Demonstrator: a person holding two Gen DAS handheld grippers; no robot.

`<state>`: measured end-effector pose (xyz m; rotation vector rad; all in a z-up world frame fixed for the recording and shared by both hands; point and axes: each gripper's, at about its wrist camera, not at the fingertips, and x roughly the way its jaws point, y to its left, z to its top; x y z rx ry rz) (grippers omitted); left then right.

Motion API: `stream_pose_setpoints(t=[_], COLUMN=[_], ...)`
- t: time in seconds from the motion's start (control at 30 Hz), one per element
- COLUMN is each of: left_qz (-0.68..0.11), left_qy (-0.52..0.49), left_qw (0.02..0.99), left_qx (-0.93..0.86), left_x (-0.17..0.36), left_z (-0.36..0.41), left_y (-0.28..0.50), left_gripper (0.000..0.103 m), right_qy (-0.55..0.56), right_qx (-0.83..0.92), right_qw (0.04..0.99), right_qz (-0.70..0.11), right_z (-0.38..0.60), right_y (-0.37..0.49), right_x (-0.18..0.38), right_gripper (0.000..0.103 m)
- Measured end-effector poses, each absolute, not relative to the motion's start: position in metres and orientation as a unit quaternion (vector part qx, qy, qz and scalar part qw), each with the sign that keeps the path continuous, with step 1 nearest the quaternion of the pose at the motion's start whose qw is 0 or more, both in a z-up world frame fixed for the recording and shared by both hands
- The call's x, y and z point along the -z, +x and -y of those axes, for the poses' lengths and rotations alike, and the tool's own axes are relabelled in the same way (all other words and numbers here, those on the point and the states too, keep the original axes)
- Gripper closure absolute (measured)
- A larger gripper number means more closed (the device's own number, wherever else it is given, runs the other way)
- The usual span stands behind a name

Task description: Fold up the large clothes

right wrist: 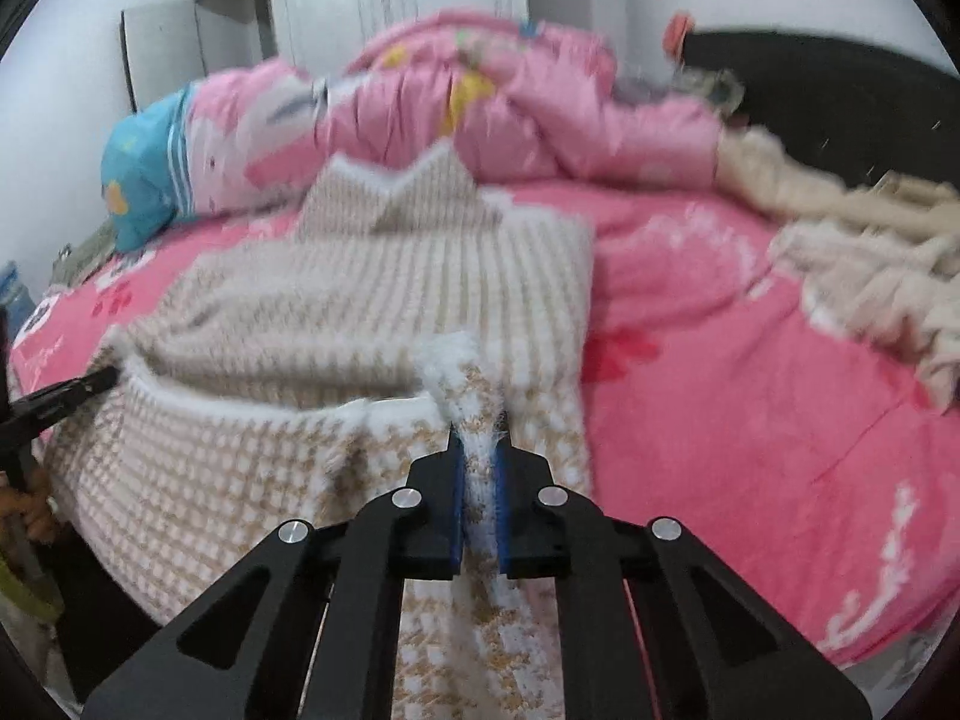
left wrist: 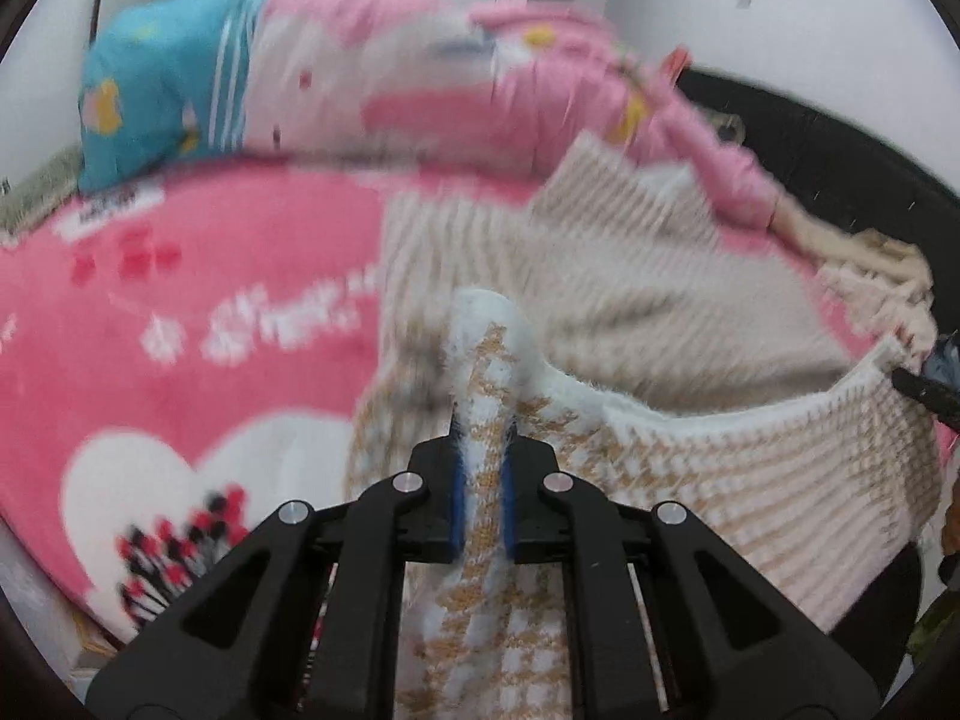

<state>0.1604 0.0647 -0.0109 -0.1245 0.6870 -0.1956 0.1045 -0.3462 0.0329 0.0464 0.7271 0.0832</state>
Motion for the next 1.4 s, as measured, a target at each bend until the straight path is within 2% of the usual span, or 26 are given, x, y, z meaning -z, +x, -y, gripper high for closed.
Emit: stream_pose_setpoints(t=[0.1,0.2,0.23,0.33,0.43,0.47,0.63,0.73,0.83,0.9,0.93,1.03,1.07,1.27,1.33,1.4], left_qz=[-0.337,-0.399,-0.413,-0.404,-0.410,-0.410,-0.408,-0.403,-0.363,-0.330,-0.320,-0.316,-0.322,-0.376,-0.391,-0.411], left_qy=[-0.057,-0.043,-0.038,-0.039,-0.049,-0.051,-0.052,-0.068,-0.074,-0.072,-0.074,-0.073,-0.065,-0.036,-0.029,-0.009], left_qw=[0.935,0.912,0.907,0.911,0.908,0.907,0.908,0.910,0.928,0.941,0.944,0.944,0.942,0.921,0.915,0.907], left_qx=[0.094,0.082,0.078,0.077,0.077,0.077,0.076,0.073,0.044,0.036,0.035,0.061,0.069,0.089,0.096,0.093], left_x=[0.006,0.039,0.049,0.053,0.052,0.053,0.053,0.047,0.025,0.006,-0.002,-0.017,-0.017,0.006,0.017,0.032], left_z=[-0.066,-0.058,-0.055,-0.057,-0.061,-0.062,-0.061,-0.068,-0.072,-0.075,-0.075,-0.063,-0.056,-0.007,0.003,0.012], left_y=[0.169,0.192,0.194,0.191,0.193,0.194,0.192,0.186,0.168,0.155,0.150,0.141,0.139,0.136,0.136,0.139], left_gripper=[0.094,0.093,0.088,0.084,0.082,0.081,0.077,0.062,0.039,0.038,0.038,0.037,0.037,0.036,0.033,0.030], right_qy=[0.039,0.055,0.056,0.062,0.075,0.079,0.108,0.098,0.084,0.062,0.060,0.072,0.084,0.088,0.080,0.068], right_qx=[-0.034,-0.034,-0.033,-0.032,-0.019,-0.003,-0.028,-0.094,-0.125,-0.100,-0.097,-0.098,-0.100,-0.108,-0.110,-0.119], right_qw=[0.934,0.922,0.910,0.901,0.903,0.909,0.931,0.922,0.895,0.873,0.874,0.878,0.875,0.880,0.882,0.880], right_qz=[-0.353,-0.383,-0.409,-0.428,-0.423,-0.409,-0.346,-0.362,-0.421,-0.474,-0.473,-0.464,-0.466,-0.455,-0.452,-0.455], right_z=[0.355,0.359,0.360,0.361,0.365,0.369,0.366,0.337,0.310,0.298,0.296,0.298,0.302,0.308,0.304,0.297], right_y=[0.113,0.131,0.141,0.146,0.139,0.131,0.096,0.098,0.114,0.126,0.127,0.123,0.122,0.109,0.106,0.106], right_x=[-0.031,-0.003,0.016,0.030,0.012,-0.001,-0.044,-0.037,0.002,0.037,0.043,0.033,0.029,-0.002,-0.010,-0.010], right_gripper=[0.095,0.095,0.095,0.092,0.077,0.069,0.061,0.060,0.056,0.056,0.055,0.054,0.049,0.034,0.032,0.026])
